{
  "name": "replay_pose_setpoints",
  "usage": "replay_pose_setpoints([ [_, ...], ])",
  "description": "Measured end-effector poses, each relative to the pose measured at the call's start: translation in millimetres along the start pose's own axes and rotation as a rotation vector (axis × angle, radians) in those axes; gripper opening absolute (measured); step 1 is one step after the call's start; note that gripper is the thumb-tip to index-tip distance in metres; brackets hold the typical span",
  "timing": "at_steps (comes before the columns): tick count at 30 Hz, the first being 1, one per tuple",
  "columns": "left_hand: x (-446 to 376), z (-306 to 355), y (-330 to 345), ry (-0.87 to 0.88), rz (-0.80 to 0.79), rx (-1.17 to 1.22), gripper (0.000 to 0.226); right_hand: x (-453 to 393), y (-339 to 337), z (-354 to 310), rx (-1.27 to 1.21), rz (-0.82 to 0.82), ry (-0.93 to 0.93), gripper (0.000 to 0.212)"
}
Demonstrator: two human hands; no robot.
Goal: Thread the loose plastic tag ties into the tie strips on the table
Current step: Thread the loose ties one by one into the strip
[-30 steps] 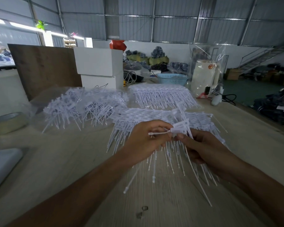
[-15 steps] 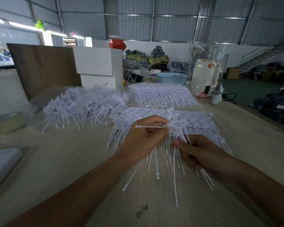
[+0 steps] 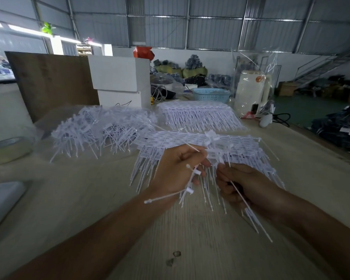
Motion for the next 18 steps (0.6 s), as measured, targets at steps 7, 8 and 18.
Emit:
replay_pose_setpoints([
  [7, -18, 9, -48, -0.143, 0.347, 0.201, 0.012, 4, -1, -2, 0.284, 0.015, -0.131, 0.039],
  [8, -21, 12, -59, -0.097, 0.340, 0.098, 0.012, 4, -1, -2, 0.271, 0.032, -0.139, 0.038],
  [18, -7, 6, -11, 0.092, -0.236, -0.550, 0.030, 1, -5, -3, 0.033, 0.163, -0.110, 0.038],
])
Point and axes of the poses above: each hand's wrist, its own x-axis away from the middle knuckle, its own y-axis out of the palm, z = x × y, the point moved 2 cm from there along -x, towards the middle knuckle, and after that the axes turned 7 degrees about y, right-handed, at the moved point
